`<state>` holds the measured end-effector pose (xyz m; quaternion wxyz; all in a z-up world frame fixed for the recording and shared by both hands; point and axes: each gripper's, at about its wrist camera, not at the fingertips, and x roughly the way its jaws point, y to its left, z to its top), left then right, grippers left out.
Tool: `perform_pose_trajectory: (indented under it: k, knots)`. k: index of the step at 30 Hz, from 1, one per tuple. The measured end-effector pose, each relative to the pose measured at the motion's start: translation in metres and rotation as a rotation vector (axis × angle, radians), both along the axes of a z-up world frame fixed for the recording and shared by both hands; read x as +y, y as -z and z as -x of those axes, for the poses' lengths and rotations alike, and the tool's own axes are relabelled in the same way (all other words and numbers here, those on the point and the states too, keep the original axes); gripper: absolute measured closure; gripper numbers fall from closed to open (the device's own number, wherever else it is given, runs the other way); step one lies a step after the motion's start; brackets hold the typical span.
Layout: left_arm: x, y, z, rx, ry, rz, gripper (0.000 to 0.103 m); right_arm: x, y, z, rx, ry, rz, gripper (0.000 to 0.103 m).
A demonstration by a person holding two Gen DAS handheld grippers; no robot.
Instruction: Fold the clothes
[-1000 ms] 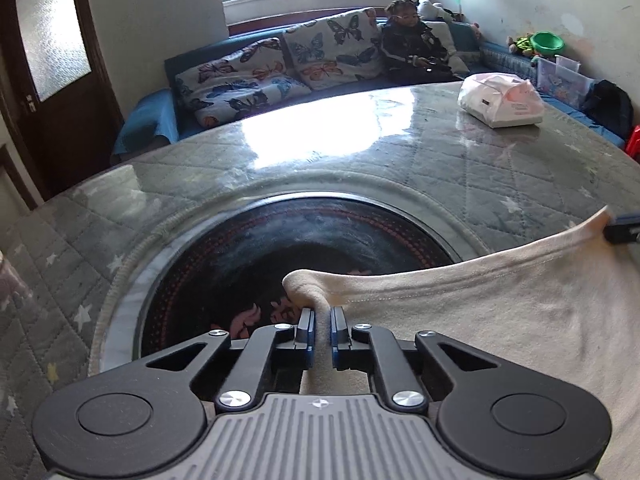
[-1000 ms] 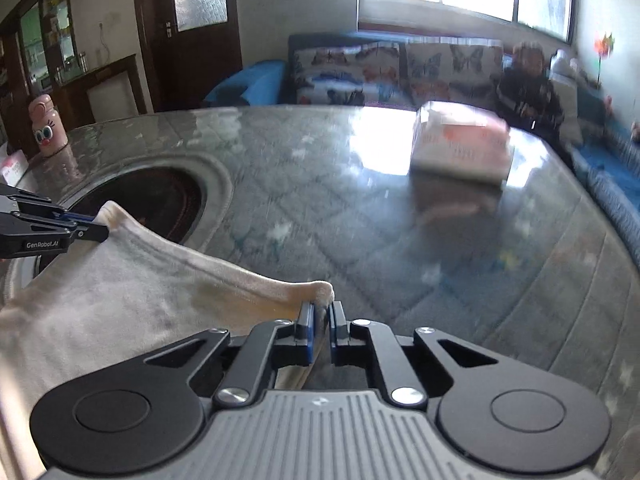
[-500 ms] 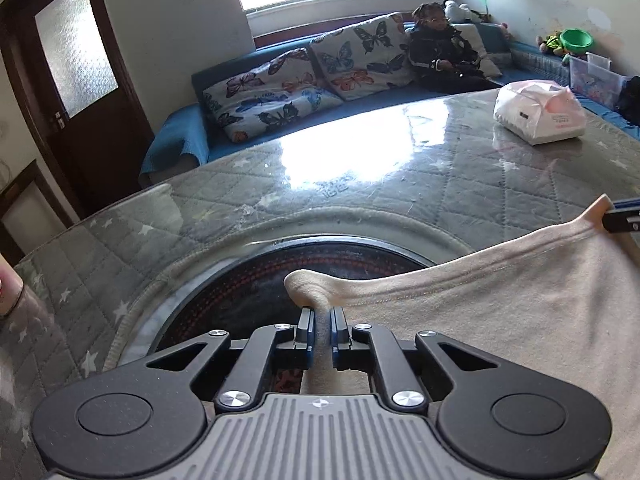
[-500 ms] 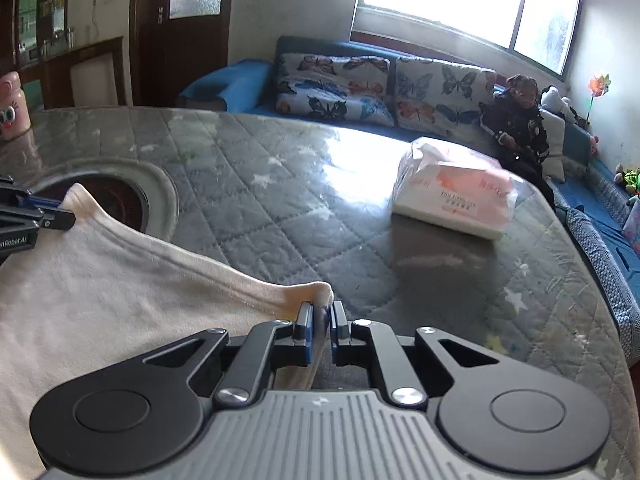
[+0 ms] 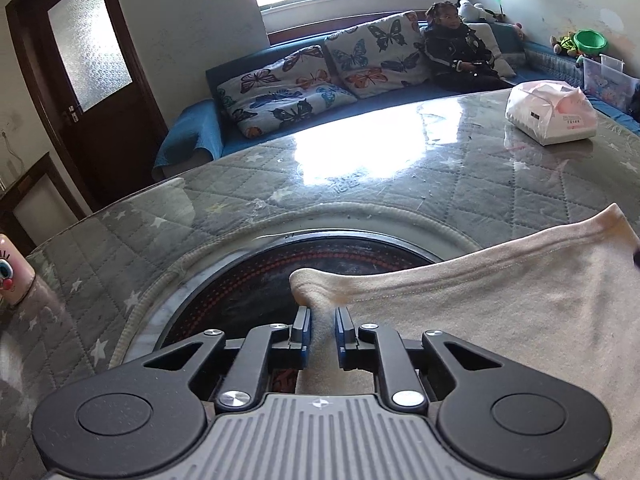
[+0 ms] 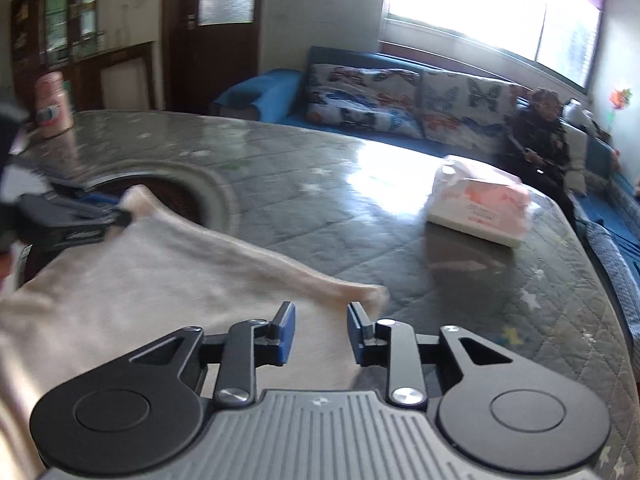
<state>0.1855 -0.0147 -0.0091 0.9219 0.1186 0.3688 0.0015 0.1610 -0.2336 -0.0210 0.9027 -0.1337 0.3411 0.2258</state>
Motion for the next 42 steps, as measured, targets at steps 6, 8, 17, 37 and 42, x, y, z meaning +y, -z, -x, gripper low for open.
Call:
perform_pose_trajectory:
  k: [6,8,17,37,42]
  knots:
    - [0.002,-0.006,0.012,-0.016,-0.009,-0.003,0.081,0.024,-0.006,0.051,0.011,-0.139,-0.014,0.067]
    - [0.003,-0.009,0.017,-0.024,-0.012,-0.007,0.075,0.031,-0.007,0.064,0.014,-0.180,-0.018,0.067]
    - [0.008,-0.021,0.043,-0.060,-0.020,-0.006,0.064,0.062,-0.008,0.132,0.041,-0.358,-0.026,0.066]
    - [0.021,-0.038,0.108,-0.112,-0.028,-0.004,0.051,0.065,-0.002,0.214,0.071,-0.423,-0.025,0.066]
    - [0.022,-0.036,0.144,-0.099,0.043,0.031,0.051,0.043,-0.010,0.220,0.051,-0.341,-0.050,0.066]
